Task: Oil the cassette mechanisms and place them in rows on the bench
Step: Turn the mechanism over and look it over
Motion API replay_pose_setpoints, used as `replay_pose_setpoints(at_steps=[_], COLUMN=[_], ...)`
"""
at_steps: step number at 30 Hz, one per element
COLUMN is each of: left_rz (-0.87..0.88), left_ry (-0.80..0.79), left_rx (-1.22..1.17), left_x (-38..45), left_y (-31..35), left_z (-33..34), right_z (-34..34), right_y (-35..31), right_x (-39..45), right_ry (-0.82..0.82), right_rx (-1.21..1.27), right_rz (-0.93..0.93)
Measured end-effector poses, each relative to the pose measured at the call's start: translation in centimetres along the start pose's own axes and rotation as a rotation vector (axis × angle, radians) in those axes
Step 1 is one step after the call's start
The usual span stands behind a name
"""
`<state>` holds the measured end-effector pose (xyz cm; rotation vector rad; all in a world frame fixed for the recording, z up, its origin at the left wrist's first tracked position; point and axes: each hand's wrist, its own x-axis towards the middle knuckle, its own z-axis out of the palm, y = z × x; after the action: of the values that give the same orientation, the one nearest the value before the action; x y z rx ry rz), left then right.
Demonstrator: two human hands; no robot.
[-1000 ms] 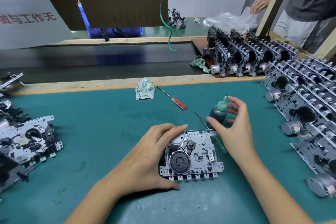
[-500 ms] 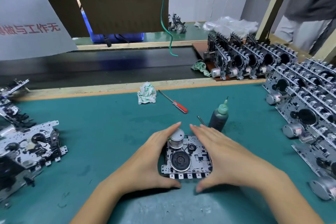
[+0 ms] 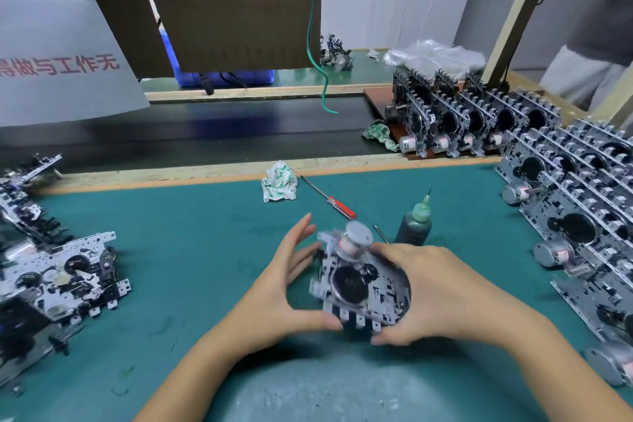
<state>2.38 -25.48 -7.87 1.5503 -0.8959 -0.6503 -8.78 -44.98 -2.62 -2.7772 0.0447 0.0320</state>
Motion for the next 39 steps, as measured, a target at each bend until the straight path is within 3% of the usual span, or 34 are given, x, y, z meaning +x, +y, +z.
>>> replay_pose_setpoints(at_steps=[4,6,9,12,15,17,20,22,24,28,33,39], left_rz=[-0.118,-0.23,-0.384,-0.329,-0.283,-0.24,-0.275,-0.298,-0.328,-0.361,-0.412,-0.447], left_ry=[-0.107,-0.143,-0.207,-0.291,-0.187,-0.103,0.014,0.064,0.065,0.038,0.051,0.045], left_rx=[-0.552,-0.792,-1.023,-1.056,-1.082,-1.067,-1.15,-1.159,-1.147,-1.195,-1.302,-1.28], left_x=[0.4,0.0,0.4,0.4,0.3,0.4,0.7,0.8,0.9,0.9,0.8,1.0], left_y=[1.1,0.9,0.1,0.6,0.2,0.1,-0.3,-0.2,-0.1,-0.2,-0.4,-0.8], left_z=[1.0,1.4,1.9,1.9,2.1,2.1,1.8,1.6,1.6,1.6,1.2,1.1], right_z=[0.6,1.6,3.3,4.4,3.8,3.0,2.9,3.0,3.2,4.0,3.5,3.7], right_y=[-0.8,-1.5,-2.5,-2.4,-2.1,-1.5,0.4,0.8,0.8,1.0,1.2,0.4], right_x=[-0.2,0.0,0.3,0.5,0.4,0.3,-0.5,-1.0,-1.1,-1.2,-1.1,1.3], right_ry=[-0.164,-0.317,-0.469,-0.399,-0.17,0.054,0.522,0.71,0.667,0.36,0.295,0.187], right_rx=[1.03,1.35,1.577,1.616,1.391,1.048,0.432,0.136,-0.049,-0.137,-0.165,-0.215], right_rz=[-0.042,-0.067,-0.113,-0.011,0.1,0.17,0.31,0.415,0.469,0.53,0.559,0.413])
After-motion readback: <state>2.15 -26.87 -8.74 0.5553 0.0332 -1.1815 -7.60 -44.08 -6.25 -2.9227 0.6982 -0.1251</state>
